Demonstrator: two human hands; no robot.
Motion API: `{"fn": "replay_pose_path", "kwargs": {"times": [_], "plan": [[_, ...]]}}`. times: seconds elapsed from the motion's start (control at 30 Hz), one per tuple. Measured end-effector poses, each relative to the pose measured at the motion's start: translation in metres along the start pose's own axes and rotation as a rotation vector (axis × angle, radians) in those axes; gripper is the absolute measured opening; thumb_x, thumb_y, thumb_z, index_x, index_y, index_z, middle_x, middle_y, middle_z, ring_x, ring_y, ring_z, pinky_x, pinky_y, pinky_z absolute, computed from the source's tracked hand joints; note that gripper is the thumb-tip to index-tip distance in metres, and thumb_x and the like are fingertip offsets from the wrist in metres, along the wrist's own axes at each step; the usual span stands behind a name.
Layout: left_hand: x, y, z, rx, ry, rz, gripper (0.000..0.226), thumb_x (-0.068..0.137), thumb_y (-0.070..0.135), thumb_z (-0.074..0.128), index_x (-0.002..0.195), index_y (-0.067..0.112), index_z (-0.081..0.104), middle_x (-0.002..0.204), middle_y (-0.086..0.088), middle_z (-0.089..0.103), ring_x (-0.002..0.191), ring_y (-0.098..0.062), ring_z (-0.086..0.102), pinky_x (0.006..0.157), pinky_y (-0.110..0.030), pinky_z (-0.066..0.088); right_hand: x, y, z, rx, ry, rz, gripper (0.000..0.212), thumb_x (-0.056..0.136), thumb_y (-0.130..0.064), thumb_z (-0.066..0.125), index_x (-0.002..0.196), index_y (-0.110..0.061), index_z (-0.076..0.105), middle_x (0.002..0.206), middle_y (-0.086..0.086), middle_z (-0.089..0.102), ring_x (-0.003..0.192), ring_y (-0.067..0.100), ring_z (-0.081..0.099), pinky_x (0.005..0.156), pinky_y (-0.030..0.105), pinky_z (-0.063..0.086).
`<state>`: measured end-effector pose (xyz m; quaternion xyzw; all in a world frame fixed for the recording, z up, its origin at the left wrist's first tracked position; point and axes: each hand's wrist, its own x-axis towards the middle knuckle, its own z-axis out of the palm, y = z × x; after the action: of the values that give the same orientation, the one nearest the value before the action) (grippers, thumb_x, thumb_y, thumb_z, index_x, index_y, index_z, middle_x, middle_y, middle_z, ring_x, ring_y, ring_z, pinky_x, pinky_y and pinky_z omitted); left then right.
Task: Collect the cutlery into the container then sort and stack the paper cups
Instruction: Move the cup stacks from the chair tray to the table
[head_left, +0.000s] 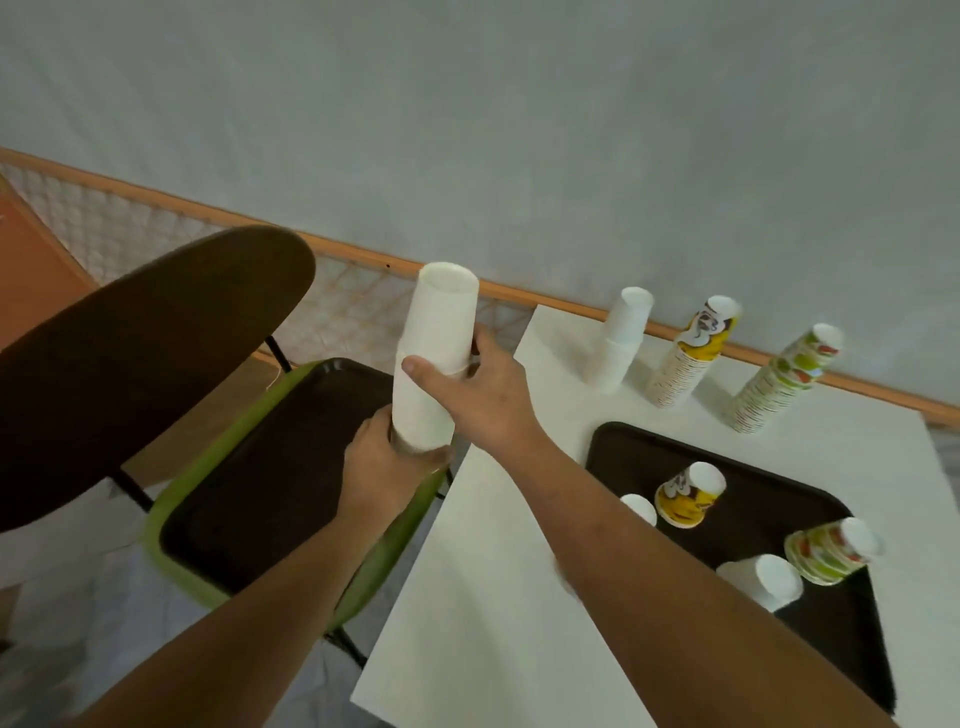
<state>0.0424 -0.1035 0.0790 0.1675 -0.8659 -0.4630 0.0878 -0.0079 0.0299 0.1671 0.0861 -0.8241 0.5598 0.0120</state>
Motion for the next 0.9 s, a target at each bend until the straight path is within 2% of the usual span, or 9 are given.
{"fn": "replay_pose_path", "kwargs": {"times": [0.13, 0.27, 0.43, 0.5, 0.6, 0.67, 0.77, 0.83, 0.9], "plan": [[-0.039, 0.045, 0.023, -0.065, -0.047, 0.016, 0.078, 0.057, 0.053, 0.093, 0.123, 0.026, 0.061, 0.11, 0.01, 0.067, 0.1, -0.01, 0.066, 0.081, -0.033, 0.06, -0.028, -0.011, -0.064, -0.024, 0.032, -0.033, 0.072, 0.076, -0.063, 0.078, 0.134, -0.029, 0.051, 0.128, -0.012, 0.064, 0.107, 0.007, 0.061, 0.086, 0.03, 0.057], [-0.058, 0.09, 0.046, -0.115, -0.136, 0.093, 0.074, 0.055, 0.059, 0.09, 0.118, 0.037, 0.06, 0.104, 0.019, 0.069, 0.095, -0.002, 0.067, 0.075, -0.022, 0.058, -0.049, -0.022, -0.124, 0.011, 0.114, -0.031, 0.068, 0.076, -0.057, 0.081, 0.13, -0.027, 0.054, 0.122, -0.011, 0.065, 0.108, 0.009, 0.065, 0.091, 0.037, 0.058], [-0.068, 0.146, 0.091, -0.084, -0.244, 0.264, 0.078, 0.058, 0.061, 0.089, 0.123, 0.033, 0.056, 0.107, 0.016, 0.069, 0.098, -0.006, 0.067, 0.08, -0.032, 0.059, -0.066, -0.023, -0.192, -0.012, 0.25, -0.003, 0.066, 0.078, -0.054, 0.082, 0.131, -0.025, 0.054, 0.121, -0.01, 0.065, 0.107, 0.01, 0.064, 0.091, 0.037, 0.057], [-0.074, 0.168, 0.113, -0.079, -0.282, 0.309, 0.083, 0.057, 0.067, 0.086, 0.125, 0.034, 0.052, 0.108, 0.016, 0.068, 0.097, -0.009, 0.068, 0.079, -0.026, 0.058, -0.072, -0.017, -0.219, -0.032, 0.312, 0.006, 0.066, 0.078, -0.054, 0.082, 0.131, -0.024, 0.055, 0.12, -0.011, 0.065, 0.106, 0.008, 0.064, 0.09, 0.036, 0.057], [-0.083, 0.197, 0.151, -0.1, -0.342, 0.356, 0.073, 0.06, 0.063, 0.087, 0.118, 0.037, 0.051, 0.102, 0.02, 0.067, 0.093, -0.006, 0.067, 0.067, -0.006, 0.047, -0.076, 0.001, -0.261, -0.034, 0.381, 0.025, 0.068, 0.078, -0.055, 0.081, 0.133, -0.026, 0.054, 0.121, -0.01, 0.065, 0.108, 0.009, 0.064, 0.09, 0.037, 0.057], [-0.087, 0.215, 0.179, -0.107, -0.388, 0.381, 0.067, 0.063, 0.058, 0.089, 0.115, 0.041, 0.05, 0.098, 0.025, 0.064, 0.092, -0.001, 0.064, 0.065, -0.004, 0.045, -0.077, 0.017, -0.29, -0.044, 0.415, 0.041, 0.068, 0.078, -0.057, 0.08, 0.133, -0.028, 0.053, 0.122, -0.012, 0.064, 0.106, 0.005, 0.063, 0.084, 0.029, 0.056], [-0.085, 0.238, 0.228, -0.072, -0.471, 0.401, 0.072, 0.064, 0.053, 0.089, 0.123, 0.032, 0.053, 0.109, 0.016, 0.065, 0.101, -0.006, 0.063, 0.082, -0.017, 0.054, -0.071, 0.046, -0.335, -0.042, 0.437, 0.064, 0.059, 0.08, -0.058, 0.079, 0.126, -0.034, 0.052, 0.113, -0.02, 0.063, 0.099, -0.004, 0.062, 0.074, 0.016, 0.049], [-0.081, 0.252, 0.263, -0.025, -0.512, 0.378, 0.083, 0.065, 0.052, 0.089, 0.133, 0.027, 0.051, 0.121, 0.006, 0.063, 0.111, -0.016, 0.063, 0.093, -0.038, 0.056, -0.063, 0.068, -0.366, -0.045, 0.431, 0.092, 0.055, 0.081, -0.058, 0.078, 0.124, -0.036, 0.052, 0.111, -0.022, 0.063, 0.099, -0.004, 0.061, 0.073, 0.017, 0.048], [-0.075, 0.265, 0.299, -0.006, -0.551, 0.359, 0.085, 0.067, 0.049, 0.089, 0.138, 0.026, 0.048, 0.126, 0.005, 0.061, 0.114, -0.019, 0.063, 0.096, -0.044, 0.055, -0.053, 0.093, -0.397, -0.05, 0.418, 0.109, 0.054, 0.082, -0.057, 0.078, 0.124, -0.036, 0.052, 0.111, -0.023, 0.063, 0.1, -0.003, 0.061, 0.074, 0.018, 0.048]]}}
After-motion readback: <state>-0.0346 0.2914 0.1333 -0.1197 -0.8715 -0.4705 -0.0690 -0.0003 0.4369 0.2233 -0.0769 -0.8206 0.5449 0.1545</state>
